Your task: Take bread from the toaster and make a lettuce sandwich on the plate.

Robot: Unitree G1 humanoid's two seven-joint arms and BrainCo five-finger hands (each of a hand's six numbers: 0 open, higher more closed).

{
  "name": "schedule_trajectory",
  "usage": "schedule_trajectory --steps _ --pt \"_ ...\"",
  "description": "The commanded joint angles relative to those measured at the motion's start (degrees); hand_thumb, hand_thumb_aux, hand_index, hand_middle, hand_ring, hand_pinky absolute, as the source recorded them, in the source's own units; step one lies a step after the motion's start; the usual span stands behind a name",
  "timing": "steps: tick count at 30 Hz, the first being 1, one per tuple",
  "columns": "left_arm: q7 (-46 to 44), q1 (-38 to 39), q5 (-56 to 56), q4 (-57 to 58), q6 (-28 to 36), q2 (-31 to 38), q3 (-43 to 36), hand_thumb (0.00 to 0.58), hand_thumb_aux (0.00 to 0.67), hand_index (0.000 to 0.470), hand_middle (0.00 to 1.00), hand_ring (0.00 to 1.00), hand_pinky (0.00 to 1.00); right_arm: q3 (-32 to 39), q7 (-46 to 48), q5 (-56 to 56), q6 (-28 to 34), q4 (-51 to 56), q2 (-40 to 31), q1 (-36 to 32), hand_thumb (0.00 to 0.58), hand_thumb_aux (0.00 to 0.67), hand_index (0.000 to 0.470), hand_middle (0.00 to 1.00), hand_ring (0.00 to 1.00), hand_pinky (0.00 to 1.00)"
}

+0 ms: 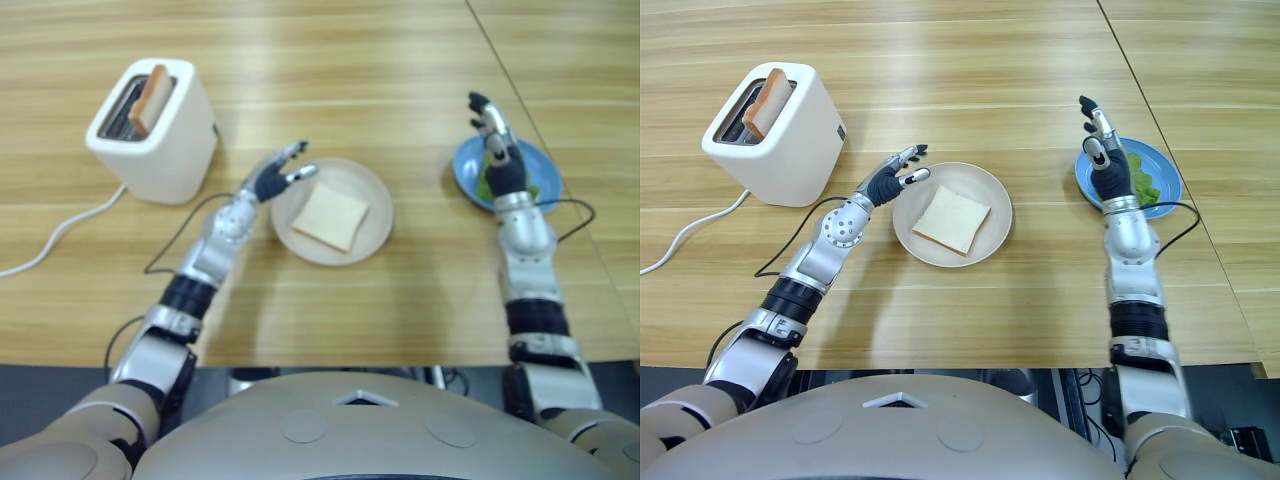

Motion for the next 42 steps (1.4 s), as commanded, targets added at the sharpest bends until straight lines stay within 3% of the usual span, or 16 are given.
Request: schedule_trajectory --steps 1,5,11,18,25,26,27,28,39,40,41,42 --pt "1.08 1.37 -0.09 -3.69 0.82 0.66 2.14 0.0 0.0 0.0 0.0 0.0 0.0 4.91 -15.47 -26.23 7.05 5.89 -14.89 -4.25 0.0 0.0 0.0 0.0 0.0 0.0" --pt "0.67 1.88 -1.94 -4.11 0.71 -0.86 2.94 0.0 0.0 0.0 0.0 0.0 0.0 17.54 -22.2 -41.12 14.85 24.08 -22.26 -14.46 0.0 0.0 0.0 0.0 0.0 0.0" --pt "0.59 2.19 -0.56 -2.71 0.99 -2.01 1.3 0.0 0.0 0.0 0.0 0.0 0.0 28.97 -25.03 -45.5 15.68 45.96 -18.88 -25.25 0.0 0.0 0.0 0.0 0.0 0.0" --pt "0.69 2.09 0.56 -2.4 1.43 -2.04 0.66 0.0 0.0 0.0 0.0 0.0 0.0 35.49 -25.06 -45.12 18.91 54.54 -14.1 -27.44 0.0 0.0 0.0 0.0 0.0 0.0" --pt "0.5 2.54 1.37 -2.87 1.97 -1.81 0.61 0.0 0.0 0.0 0.0 0.0 0.0 36.98 -23.68 -42.74 20.08 56.01 -14.0 -26.54 0.0 0.0 0.0 0.0 0.0 0.0" --pt "0.26 2.59 1.13 -2.89 1.95 -1.89 0.7 0.0 0.0 0.0 0.0 0.0 0.0 36.97 -23.55 -42.29 20.04 56.03 -14.14 -26.43 0.514 0.444 0.305 0.0 0.0 0.0" --pt "0.2 2.62 1.14 -2.92 1.97 -1.89 0.72 0.0 0.0 0.0 0.0 0.0 0.0 37.07 -23.55 -41.97 19.97 56.02 -14.25 -26.41 0.559 0.544 0.373 0.0 0.0 0.0" --pt "0.29 2.66 1.38 -3.01 2.07 -1.85 0.68 0.0 0.0 0.0 0.0 0.0 0.0 37.11 -23.79 -41.6 19.87 55.97 -14.34 -26.4 0.58 0.67 0.46 0.0 0.0 0.0" --pt "0.34 2.77 1.21 -2.91 1.95 -2.02 0.95 0.0 0.0 0.0 0.0 0.0 0.0 37.66 -25.29 -39.61 18.71 55.25 -14.81 -27.43 0.58 0.67 0.46 0.0 0.0 0.0" --pt "0.35 2.76 1.18 -2.9 1.96 -2.05 0.96 0.0 0.0 0.0 0.0 0.0 0.0 37.56 -25.28 -39.4 18.59 55.26 -14.82 -27.39 0.58 0.67 0.46 0.07 0.07 0.07" --pt "0.35 2.72 1.2 -2.87 1.96 -2.09 0.92 0.0 0.0 0.0 0.0 0.0 0.0 37.39 -25.4 -39.12 18.27 55.19 -14.97 -27.26 0.58 0.67 0.46 0.23 0.23 0.23" --pt "0.38 2.7 1.26 -2.88 2.01 -2.1 0.9 0.0 0.0 0.0 0.0 0.0 0.0 37.27 -25.86 -38.85 17.87 55.05 -15.16 -27.2 0.58 0.67 0.46 0.26 0.26 0.26"
